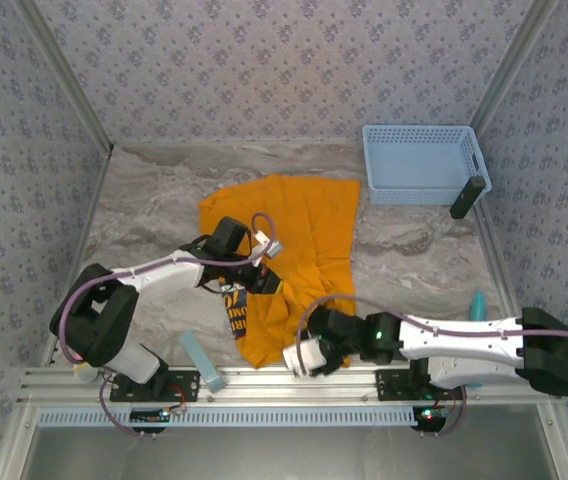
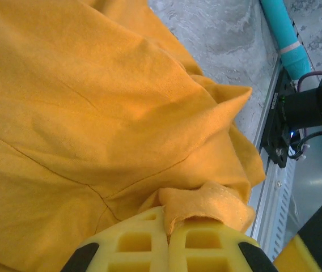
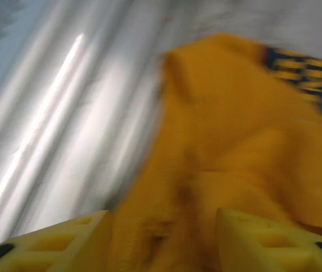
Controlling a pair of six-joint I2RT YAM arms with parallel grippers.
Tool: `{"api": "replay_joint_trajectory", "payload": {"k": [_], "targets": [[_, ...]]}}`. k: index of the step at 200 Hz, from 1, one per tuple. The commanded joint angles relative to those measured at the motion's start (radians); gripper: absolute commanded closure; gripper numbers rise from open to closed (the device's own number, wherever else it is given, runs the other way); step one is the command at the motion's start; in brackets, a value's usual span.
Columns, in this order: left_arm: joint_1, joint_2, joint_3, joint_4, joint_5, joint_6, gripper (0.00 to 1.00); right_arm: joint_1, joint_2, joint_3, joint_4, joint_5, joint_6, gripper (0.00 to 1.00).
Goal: Fold the inside-out t-shirt
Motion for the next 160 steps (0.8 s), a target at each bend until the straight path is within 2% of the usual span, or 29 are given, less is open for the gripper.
{"api": "replay_joint_trajectory", "payload": {"k": [1, 19, 33, 64, 131, 160], "targets": [[-0.004, 0.038, -0.002, 0.022, 0.020, -0.047, 0.98, -0.095, 0.026, 0.025, 0.270, 0.045, 0.408, 0.43], [-0.004, 0.069, 0.015, 0.005, 0.036, -0.040, 0.98, -0.152, 0.080, -0.018, 0.417, 0.028, 0.608, 0.41], [-0.004, 0.080, 0.024, -0.005, 0.037, -0.022, 0.98, -0.185, 0.109, -0.048, 0.477, 0.023, 0.672, 0.41], [0.000, 0.092, 0.045, -0.039, 0.047, 0.007, 0.98, -0.229, 0.141, -0.079, 0.496, -0.046, 0.631, 0.40], [0.000, 0.075, 0.059, -0.070, 0.061, 0.016, 0.98, -0.247, 0.239, -0.066, 0.485, -0.167, 0.497, 0.40], [0.001, 0.049, 0.065, -0.092, 0.047, 0.020, 0.97, -0.239, 0.278, -0.079, 0.526, -0.319, 0.369, 0.41]]}}
